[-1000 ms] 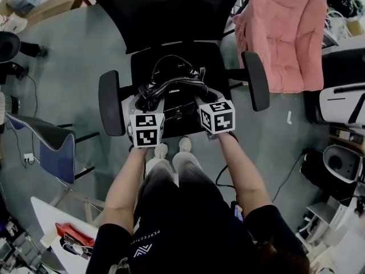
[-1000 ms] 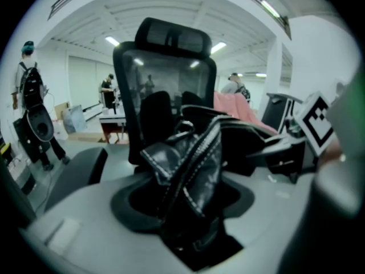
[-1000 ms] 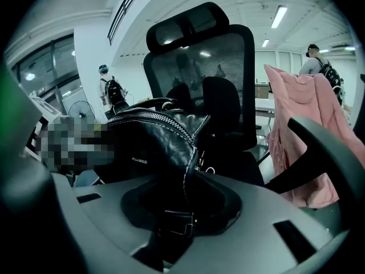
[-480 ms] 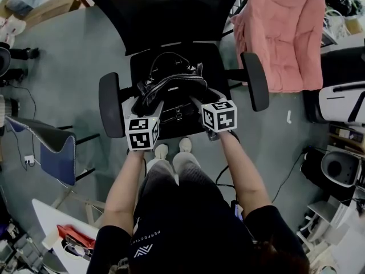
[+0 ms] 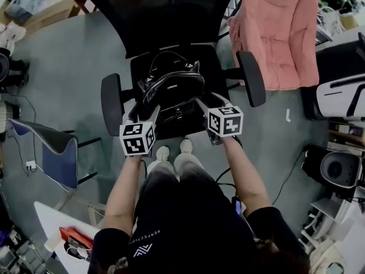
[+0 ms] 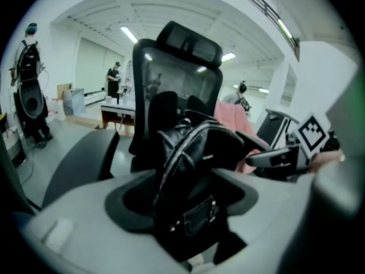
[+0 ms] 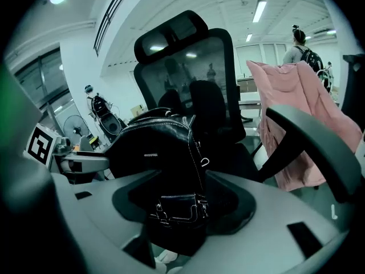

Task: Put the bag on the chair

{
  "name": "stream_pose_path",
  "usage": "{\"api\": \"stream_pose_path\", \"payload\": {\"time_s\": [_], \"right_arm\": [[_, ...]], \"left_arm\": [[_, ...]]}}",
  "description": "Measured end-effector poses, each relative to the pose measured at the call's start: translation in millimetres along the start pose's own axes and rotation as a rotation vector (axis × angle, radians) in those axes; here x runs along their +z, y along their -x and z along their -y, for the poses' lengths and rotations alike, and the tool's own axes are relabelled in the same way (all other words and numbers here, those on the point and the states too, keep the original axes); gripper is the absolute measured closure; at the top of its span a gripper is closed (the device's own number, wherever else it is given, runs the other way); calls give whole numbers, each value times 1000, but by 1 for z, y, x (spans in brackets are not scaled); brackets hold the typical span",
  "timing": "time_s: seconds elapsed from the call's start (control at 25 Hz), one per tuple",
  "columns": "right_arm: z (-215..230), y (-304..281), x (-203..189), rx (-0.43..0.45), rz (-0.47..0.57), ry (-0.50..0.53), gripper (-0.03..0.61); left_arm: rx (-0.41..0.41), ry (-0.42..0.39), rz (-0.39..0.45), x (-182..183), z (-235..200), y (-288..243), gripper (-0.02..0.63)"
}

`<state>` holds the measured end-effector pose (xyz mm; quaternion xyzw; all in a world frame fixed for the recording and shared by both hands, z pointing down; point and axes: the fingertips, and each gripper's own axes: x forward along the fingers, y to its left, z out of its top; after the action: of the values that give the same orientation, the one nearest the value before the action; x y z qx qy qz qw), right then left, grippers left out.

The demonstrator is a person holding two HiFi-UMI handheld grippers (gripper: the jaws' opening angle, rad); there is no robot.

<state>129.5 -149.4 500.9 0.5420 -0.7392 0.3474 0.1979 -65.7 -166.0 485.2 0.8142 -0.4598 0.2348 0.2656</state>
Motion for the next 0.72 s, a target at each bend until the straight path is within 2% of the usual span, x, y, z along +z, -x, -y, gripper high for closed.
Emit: {"api": "stream_pose_path", "payload": {"time_s": [0.4, 0.56, 0.72], "right_arm": [[-18, 34, 12, -15, 52, 18, 396], [-25, 45, 13, -22, 70, 26, 446], [-32, 54, 16, -28, 91, 31, 504]], "left_arm": [[-25, 12, 70, 20, 6, 31, 405], [-28, 14, 122, 30, 6, 46, 485], [-36, 13, 153, 39, 7, 58, 526]]}}
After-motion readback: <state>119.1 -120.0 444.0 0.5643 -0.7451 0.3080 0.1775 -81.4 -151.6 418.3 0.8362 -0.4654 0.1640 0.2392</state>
